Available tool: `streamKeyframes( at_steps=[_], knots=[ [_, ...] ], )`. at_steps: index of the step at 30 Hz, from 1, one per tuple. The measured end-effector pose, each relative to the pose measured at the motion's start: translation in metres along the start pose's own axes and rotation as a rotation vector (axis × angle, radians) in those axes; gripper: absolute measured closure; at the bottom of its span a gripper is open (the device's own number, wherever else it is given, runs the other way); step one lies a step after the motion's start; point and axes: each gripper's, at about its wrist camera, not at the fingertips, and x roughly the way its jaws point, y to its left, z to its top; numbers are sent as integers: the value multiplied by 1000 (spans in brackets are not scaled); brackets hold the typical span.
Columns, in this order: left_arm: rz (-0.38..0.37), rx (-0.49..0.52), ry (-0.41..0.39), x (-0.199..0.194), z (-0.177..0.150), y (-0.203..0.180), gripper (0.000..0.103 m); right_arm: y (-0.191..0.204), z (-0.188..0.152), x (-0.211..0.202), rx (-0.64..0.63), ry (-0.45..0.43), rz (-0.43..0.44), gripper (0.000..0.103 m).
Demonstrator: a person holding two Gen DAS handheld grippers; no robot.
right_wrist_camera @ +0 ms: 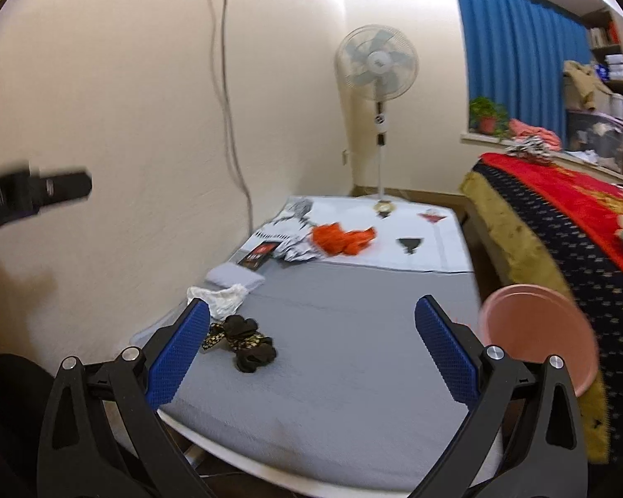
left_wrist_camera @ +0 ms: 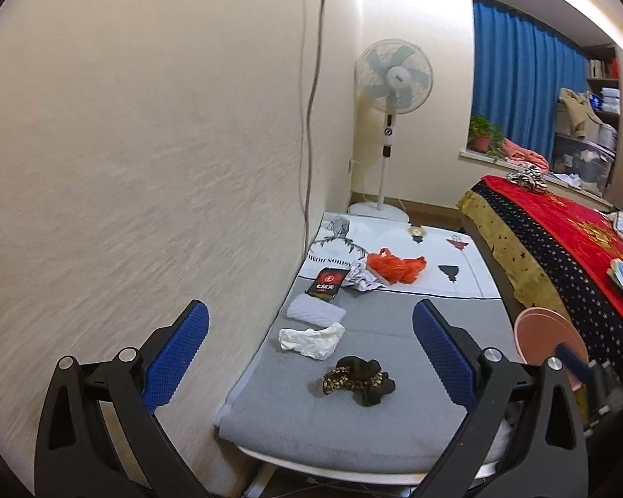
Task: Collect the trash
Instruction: 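Lower the right gripper onto the leopard-print cloth and close it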
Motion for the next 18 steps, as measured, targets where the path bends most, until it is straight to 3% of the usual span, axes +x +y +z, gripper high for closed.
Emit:
streamKeyframes(
  at_steps=[7,18],
  knots=[
    [2,-17,32,37,1,6,8,25,-26,93,-49,109,52,6],
    [13,-36,57,62,2,14,8,57,-40,163,-52,208,139,23]
  ],
)
